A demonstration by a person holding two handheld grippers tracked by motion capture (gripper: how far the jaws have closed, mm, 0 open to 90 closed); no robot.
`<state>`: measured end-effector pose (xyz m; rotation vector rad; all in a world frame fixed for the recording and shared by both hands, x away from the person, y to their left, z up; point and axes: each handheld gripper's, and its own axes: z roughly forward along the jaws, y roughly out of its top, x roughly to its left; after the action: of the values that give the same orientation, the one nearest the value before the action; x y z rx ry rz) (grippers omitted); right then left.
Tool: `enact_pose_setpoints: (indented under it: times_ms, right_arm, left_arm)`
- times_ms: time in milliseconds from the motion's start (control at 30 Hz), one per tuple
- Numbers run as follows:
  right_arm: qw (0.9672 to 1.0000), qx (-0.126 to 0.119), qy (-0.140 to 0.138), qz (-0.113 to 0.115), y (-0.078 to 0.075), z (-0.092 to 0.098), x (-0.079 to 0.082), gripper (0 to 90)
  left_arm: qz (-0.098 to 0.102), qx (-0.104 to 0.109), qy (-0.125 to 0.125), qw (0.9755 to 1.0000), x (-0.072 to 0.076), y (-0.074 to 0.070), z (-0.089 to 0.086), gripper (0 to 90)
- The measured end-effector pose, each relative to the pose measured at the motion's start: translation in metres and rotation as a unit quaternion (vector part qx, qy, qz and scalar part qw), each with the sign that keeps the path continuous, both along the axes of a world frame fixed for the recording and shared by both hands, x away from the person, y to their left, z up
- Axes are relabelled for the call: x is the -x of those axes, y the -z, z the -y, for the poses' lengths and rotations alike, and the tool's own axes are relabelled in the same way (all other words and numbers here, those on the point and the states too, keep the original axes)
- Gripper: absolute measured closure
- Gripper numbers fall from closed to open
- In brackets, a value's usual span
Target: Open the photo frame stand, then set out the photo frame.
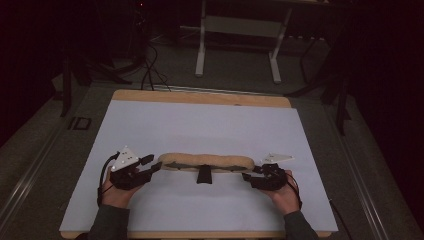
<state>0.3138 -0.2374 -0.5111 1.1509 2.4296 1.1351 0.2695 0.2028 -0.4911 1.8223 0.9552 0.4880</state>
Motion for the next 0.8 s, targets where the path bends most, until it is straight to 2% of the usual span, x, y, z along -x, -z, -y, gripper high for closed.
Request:
enact_pose_setpoints:
  times_ms: [67,200,367,500,567,667,767,800]
  right_arm:
    - [1.0000,0.001,-0.003,-0.004,0.000,0.001,0.000,47.9]
    - [1.0000,0.003,-0.006,-0.007,-0.001,0.000,0.002,48.8]
    - [0.9998,0.006,-0.015,-0.013,-0.001,-0.001,0.003,49.7]
    - [0.9997,0.015,-0.018,-0.008,-0.002,-0.003,0.004,48.7]
    - [0.9996,0.012,-0.020,-0.014,-0.002,-0.002,0.004,48.6]
    - [0.9996,0.007,-0.020,-0.018,-0.003,0.000,0.004,48.1]
    - [0.9995,0.007,-0.023,-0.022,-0.004,0.001,0.004,48.7]
    - [0.9989,0.012,-0.031,-0.032,-0.003,0.000,0.005,51.1]
  left_arm:
    - [-0.004,0.019,0.002,0.9998,-0.001,-0.002,-0.005,57.7]
    - [-0.013,0.034,-0.002,0.9993,-0.002,-0.004,-0.010,57.4]
    - [-0.023,0.038,-0.014,0.9989,-0.004,-0.005,-0.012,56.9]
    - [-0.026,0.044,-0.020,0.9985,-0.006,-0.005,-0.015,54.5]
    - [-0.023,0.050,-0.013,0.9984,-0.006,-0.006,-0.016,58.6]
    - [-0.023,0.050,-0.014,0.9984,-0.006,-0.007,-0.017,59.7]
    - [-0.021,0.043,-0.013,0.9988,-0.007,-0.007,-0.016,60.9]
    - [-0.020,0.040,-0.014,0.9989,-0.007,-0.007,-0.016,64.2]
